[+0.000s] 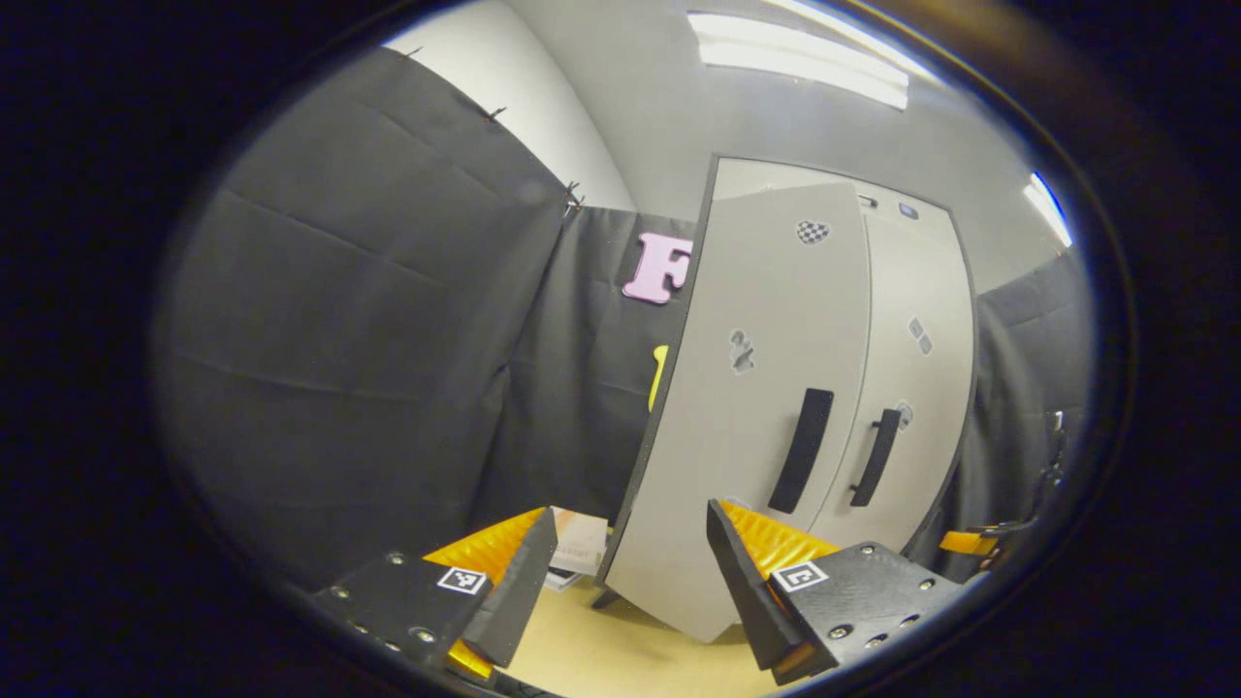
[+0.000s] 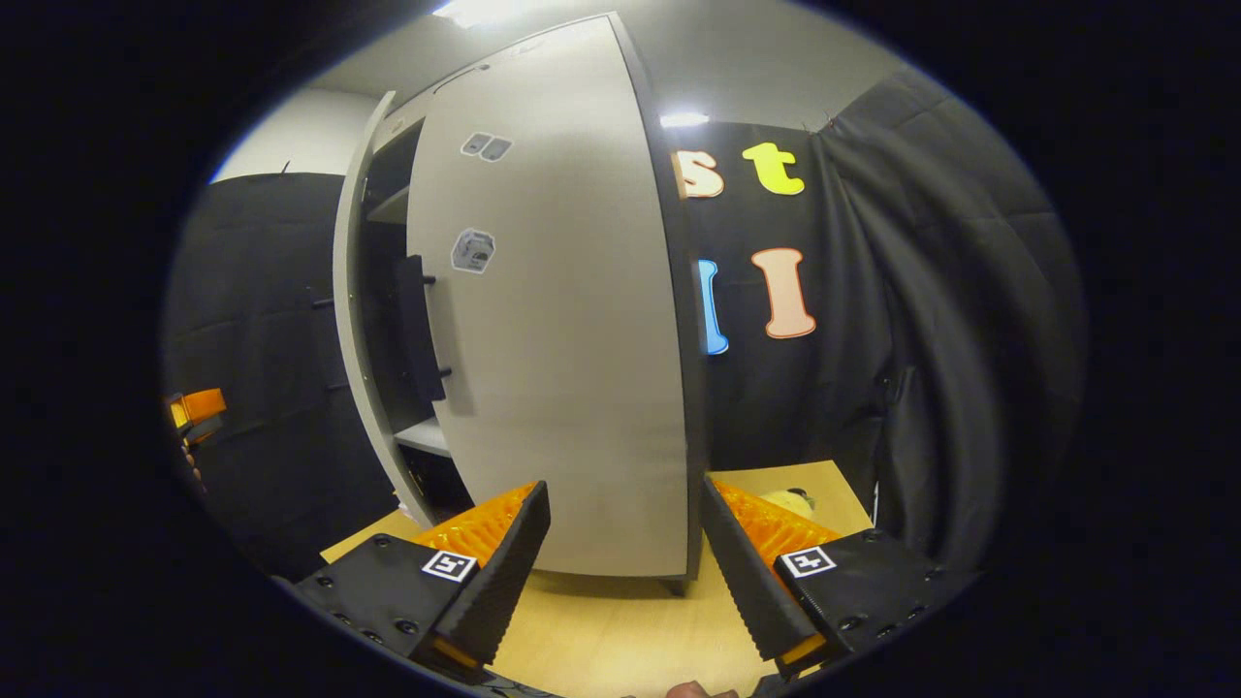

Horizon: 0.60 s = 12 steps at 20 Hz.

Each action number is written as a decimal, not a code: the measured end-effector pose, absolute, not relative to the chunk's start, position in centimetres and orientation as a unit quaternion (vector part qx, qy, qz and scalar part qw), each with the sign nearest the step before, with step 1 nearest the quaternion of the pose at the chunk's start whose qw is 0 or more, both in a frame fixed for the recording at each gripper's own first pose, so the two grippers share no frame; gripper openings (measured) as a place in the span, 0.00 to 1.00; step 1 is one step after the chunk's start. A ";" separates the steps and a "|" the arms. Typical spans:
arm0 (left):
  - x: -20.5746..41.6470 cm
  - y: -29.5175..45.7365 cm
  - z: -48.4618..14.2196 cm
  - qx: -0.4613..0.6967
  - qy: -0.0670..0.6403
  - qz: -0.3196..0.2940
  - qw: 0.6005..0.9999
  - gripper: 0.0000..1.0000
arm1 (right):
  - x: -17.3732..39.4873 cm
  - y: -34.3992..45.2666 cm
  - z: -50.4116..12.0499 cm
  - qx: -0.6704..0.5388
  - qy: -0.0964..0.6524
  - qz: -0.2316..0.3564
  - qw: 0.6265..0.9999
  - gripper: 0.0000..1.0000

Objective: Grab one shoe with the right hand and put it into the shoe cabinet, grab the other shoe with the left hand and put it into the shoe cabinet; then close the right door with the right hand and the left door with the left hand.

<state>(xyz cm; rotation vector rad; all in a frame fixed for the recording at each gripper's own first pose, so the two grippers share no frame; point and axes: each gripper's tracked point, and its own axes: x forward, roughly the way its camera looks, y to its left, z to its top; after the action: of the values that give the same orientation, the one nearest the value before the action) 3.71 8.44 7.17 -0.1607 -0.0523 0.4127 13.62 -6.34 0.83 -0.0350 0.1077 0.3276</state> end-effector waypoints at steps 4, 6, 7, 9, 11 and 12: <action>6.1 9.5 9.6 -0.034 -0.022 0.161 0.986 0.90 | 13.8 -6.2 3.0 -0.018 0.038 0.102 0.994 0.98; 6.8 9.2 10.4 -0.011 -0.016 0.129 0.991 0.90 | 13.8 -6.5 3.4 -0.010 0.034 0.074 0.997 0.98; 6.8 9.3 10.9 -0.010 -0.019 0.118 0.993 0.97 | 13.9 -6.6 3.6 -0.009 0.033 0.063 0.997 0.98; 6.9 9.3 10.9 -0.026 -0.020 0.096 0.995 0.89 | 13.7 -7.2 3.5 -0.011 0.037 0.036 0.999 0.98; 6.9 9.9 10.9 -0.032 -0.020 0.087 0.995 0.90 | 14.2 -6.8 4.0 -0.013 0.037 0.030 0.999 0.98; 6.8 10.1 10.8 -0.027 -0.016 0.087 0.996 0.97 | 14.5 -6.8 4.3 -0.019 0.038 0.028 0.999 0.98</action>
<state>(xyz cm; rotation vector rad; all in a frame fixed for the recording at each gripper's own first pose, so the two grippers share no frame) 6.77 10.06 10.79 -0.0547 -0.0328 0.1745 14.50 -6.78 4.27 -0.0377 0.0765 0.0557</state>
